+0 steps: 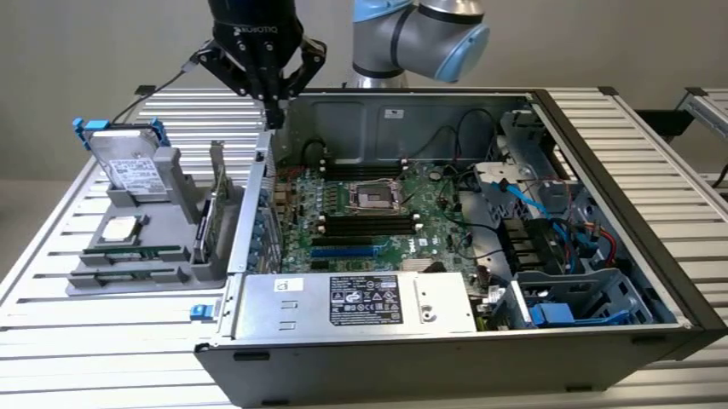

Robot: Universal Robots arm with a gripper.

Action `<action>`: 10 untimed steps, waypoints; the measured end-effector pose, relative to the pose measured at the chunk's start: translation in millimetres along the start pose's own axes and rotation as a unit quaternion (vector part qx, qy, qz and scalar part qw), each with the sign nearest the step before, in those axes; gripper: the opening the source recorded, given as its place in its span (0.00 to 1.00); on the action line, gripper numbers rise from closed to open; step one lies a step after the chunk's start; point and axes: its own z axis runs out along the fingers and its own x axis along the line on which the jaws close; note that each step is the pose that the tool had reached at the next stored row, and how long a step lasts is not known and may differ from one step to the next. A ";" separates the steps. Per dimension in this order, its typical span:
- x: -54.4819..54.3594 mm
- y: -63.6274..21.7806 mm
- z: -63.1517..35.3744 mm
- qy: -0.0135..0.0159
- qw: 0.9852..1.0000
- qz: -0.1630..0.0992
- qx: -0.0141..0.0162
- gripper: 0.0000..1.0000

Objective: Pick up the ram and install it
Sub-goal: 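Reach for the ram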

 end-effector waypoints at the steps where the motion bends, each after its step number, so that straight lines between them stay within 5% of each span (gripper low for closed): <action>1: 4.4 -1.1 -0.1 0.000 1.000 0.000 0.000 0.10; 10: 43.6 -11.5 -0.8 0.000 1.000 0.000 0.000 0.10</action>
